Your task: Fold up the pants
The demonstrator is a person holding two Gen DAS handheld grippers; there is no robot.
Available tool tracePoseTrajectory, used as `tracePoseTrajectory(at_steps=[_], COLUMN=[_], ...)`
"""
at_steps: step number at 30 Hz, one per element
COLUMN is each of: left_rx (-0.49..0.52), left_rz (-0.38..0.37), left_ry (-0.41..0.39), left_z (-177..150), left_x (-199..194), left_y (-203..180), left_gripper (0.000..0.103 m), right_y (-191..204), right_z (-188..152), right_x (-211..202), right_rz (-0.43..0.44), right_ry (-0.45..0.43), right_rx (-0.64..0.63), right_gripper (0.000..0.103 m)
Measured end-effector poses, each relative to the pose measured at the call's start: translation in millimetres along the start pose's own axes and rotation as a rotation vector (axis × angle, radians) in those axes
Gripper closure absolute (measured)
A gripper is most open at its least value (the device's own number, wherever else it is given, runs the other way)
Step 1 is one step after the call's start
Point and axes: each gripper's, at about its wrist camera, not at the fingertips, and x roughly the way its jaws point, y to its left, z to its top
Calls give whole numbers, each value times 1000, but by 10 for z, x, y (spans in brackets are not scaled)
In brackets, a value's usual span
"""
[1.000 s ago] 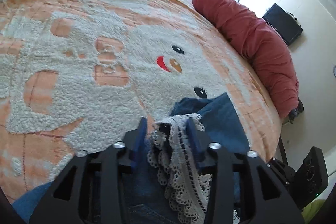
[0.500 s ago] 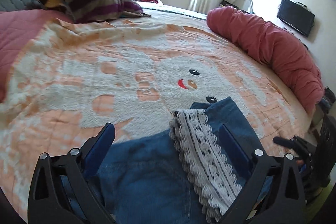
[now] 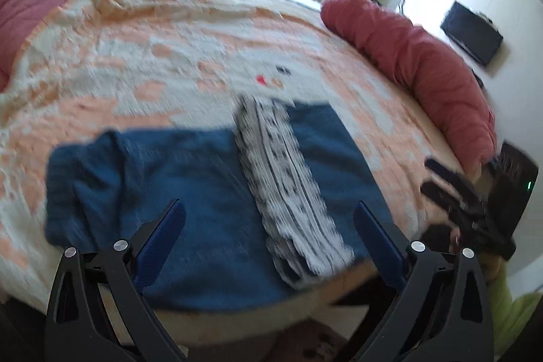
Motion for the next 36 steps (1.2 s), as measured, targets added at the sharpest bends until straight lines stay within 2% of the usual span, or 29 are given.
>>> tracePoseTrajectory(at_steps=[4,6,8,9,12,13,15,16,17,18,21,25,29,31,33,35,36], left_rx=[-40,-46,-70,-81,-121,-136,-167,-159,-139,-107,-23,32,59,65,65,65,63], left_rz=[-60,-57,-81,-98,-121,-128,-130,-121,-113,-104,-52,10,22,24,30,44,40], left_ry=[75,90,111,123,142,154,163,157,152,145,135,144,150,150,147,141,139], left_z=[-218,-290,-345,-362,-406,-425,-461,-470,-480,-490,-524,-565,-577,-558,-544,-533,-530], left_x=[92,125,179,217,325,381,474,495,509,508,426,421,471,471,468,459,441], left_y=[-82,-101,-129,-140,-148,-152,-147,-150,-165,-189,-245,-276,-326,-323,-306,-292,-295], left_gripper=[6,8,31,33,33,37,49,63,90,93,93,86,83,82,77,60,56], right_y=[62,61,48,46,63,75,105,124,160,186,335,504,478,439,440,445,435], right_z=[-26,-40,-54,-63,-97,-111,-138,-155,-173,-185,-243,-290,-433,-456,-465,-474,-470], right_x=[-10,4,22,28,64,79,113,134,165,189,289,365,609,612,610,608,604], right_rz=[-2,4,9,9,9,11,15,17,24,31,39,60,-11,-2,-6,-10,-7], right_ry=[8,16,27,32,49,57,72,82,95,105,144,161,289,290,288,286,283], right_rx=[-37,-35,-32,-35,-51,-56,-76,-87,-101,-111,-169,-212,-216,-198,-204,-209,-205], right_gripper=[19,19,19,19,29,32,36,40,42,46,52,52,52,53,53,53,52])
